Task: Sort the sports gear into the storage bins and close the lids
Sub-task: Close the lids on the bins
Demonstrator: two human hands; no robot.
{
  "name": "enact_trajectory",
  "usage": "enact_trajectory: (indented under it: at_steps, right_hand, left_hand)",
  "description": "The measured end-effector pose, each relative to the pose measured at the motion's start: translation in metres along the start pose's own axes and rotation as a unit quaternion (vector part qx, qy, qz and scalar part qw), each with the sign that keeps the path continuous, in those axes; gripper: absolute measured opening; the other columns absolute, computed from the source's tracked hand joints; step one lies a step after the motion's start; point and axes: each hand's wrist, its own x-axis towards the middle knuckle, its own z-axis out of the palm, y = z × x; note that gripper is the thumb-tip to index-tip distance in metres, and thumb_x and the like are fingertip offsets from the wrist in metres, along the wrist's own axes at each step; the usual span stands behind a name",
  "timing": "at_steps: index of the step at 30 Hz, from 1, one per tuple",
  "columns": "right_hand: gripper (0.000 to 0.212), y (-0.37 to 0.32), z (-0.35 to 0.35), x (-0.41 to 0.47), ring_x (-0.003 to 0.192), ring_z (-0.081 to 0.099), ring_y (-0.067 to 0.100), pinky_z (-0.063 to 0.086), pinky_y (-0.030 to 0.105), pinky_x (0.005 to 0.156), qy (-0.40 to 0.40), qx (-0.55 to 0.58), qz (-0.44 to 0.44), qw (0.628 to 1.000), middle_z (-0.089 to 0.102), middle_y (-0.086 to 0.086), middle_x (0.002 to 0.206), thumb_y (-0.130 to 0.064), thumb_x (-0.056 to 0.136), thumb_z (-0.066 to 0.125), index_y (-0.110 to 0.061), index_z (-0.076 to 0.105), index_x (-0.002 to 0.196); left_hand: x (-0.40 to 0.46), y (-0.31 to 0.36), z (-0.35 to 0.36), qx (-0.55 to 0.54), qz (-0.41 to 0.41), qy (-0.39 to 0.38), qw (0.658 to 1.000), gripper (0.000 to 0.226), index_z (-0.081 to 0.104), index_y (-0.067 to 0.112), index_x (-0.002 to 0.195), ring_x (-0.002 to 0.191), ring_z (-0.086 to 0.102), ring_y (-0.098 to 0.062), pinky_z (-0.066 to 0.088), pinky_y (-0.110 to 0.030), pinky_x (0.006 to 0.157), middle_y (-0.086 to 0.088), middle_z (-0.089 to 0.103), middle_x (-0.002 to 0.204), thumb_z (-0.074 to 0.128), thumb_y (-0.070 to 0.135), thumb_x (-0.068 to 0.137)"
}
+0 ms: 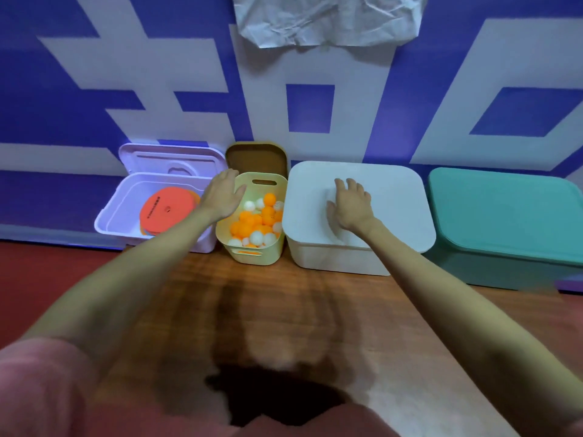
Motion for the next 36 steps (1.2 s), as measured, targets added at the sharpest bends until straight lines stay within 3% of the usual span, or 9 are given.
enact_trajectory:
  at_steps: [4, 11, 14, 22, 26, 31, 36]
  right_hand:
    - [0.056, -0.048, -0.009, 0.021, 0.132, 0.033, 0.037, 0.031, 0.045, 0.106, 0.01, -0.005, -0.043, 0.999, 0.031, 0.021, 0.146, -0.029, 0.097, 0.046, -0.007, 0.026, 0.144]
    - [0.048, -0.115, -0.002, 0.08, 0.118, 0.045, 0.039, 0.039, 0.045, 0.097, 0.036, 0.024, -0.054, 0.998, 0.045, 0.02, 0.131, -0.024, 0.092, 0.052, -0.008, 0.038, 0.135]
    - [0.042, -0.138, 0.004, 0.107, 0.114, 0.048, 0.038, 0.041, 0.044, 0.093, 0.061, -0.001, -0.033, 0.998, 0.048, 0.019, 0.127, -0.015, 0.091, 0.051, -0.006, 0.042, 0.13]
    - [0.025, -0.159, 0.026, 0.145, 0.09, 0.057, 0.036, 0.046, 0.038, 0.07, 0.114, -0.079, 0.013, 0.99, 0.057, 0.016, 0.107, -0.001, 0.088, 0.055, -0.006, 0.052, 0.113]
    - [0.021, -0.161, 0.029, 0.155, 0.088, 0.056, 0.031, 0.047, 0.036, 0.067, 0.137, -0.112, 0.029, 0.984, 0.056, 0.014, 0.104, -0.002, 0.089, 0.058, -0.006, 0.053, 0.108]
    - [0.014, -0.157, 0.023, 0.159, 0.082, 0.055, 0.029, 0.045, 0.034, 0.066, 0.132, -0.155, 0.005, 0.979, 0.055, 0.014, 0.101, -0.005, 0.093, 0.055, -0.005, 0.052, 0.107]
    - [0.017, -0.153, 0.0, 0.144, 0.068, 0.055, 0.032, 0.036, 0.031, 0.053, 0.232, -0.122, -0.002, 0.965, 0.056, 0.019, 0.097, 0.001, 0.086, 0.063, -0.001, 0.056, 0.101]
  left_hand:
    - [0.012, -0.039, -0.029, -0.018, -0.024, 0.034, 0.999, 0.041, 0.047, -0.006, 0.131, 0.126, 0.044, -0.039, 0.033, -0.042, 0.103, -0.026, 0.049, 0.134, 0.05, 0.016, 0.097]
    - [0.052, -0.075, -0.055, -0.028, 0.061, 0.01, 0.998, 0.047, 0.04, -0.005, 0.139, 0.134, 0.038, -0.034, 0.025, -0.036, 0.11, -0.022, 0.043, 0.143, 0.05, 0.013, 0.097]
    - [0.078, -0.088, -0.06, -0.037, 0.087, -0.005, 0.995, 0.046, 0.04, -0.002, 0.14, 0.133, 0.041, -0.032, 0.03, -0.036, 0.108, -0.019, 0.045, 0.143, 0.049, 0.014, 0.097]
    - [0.12, -0.102, -0.047, -0.042, 0.123, 0.0, 0.992, 0.03, 0.059, 0.003, 0.119, 0.104, 0.06, -0.038, 0.049, -0.045, 0.083, -0.018, 0.065, 0.115, 0.052, 0.018, 0.095]
    - [0.126, -0.094, -0.032, -0.033, 0.158, -0.001, 0.987, 0.02, 0.061, 0.006, 0.108, 0.091, 0.062, -0.03, 0.044, -0.033, 0.068, -0.013, 0.068, 0.1, 0.057, 0.021, 0.094]
    - [0.133, -0.088, -0.018, -0.023, 0.174, 0.002, 0.984, 0.019, 0.06, 0.007, 0.114, 0.102, 0.058, -0.026, 0.046, -0.03, 0.081, -0.013, 0.063, 0.112, 0.052, 0.01, 0.097]
    - [0.13, -0.08, -0.035, -0.062, 0.213, 0.075, 0.972, 0.021, 0.063, 0.004, 0.114, 0.099, 0.058, -0.027, 0.046, -0.029, 0.082, -0.015, 0.065, 0.107, 0.053, 0.009, 0.096]
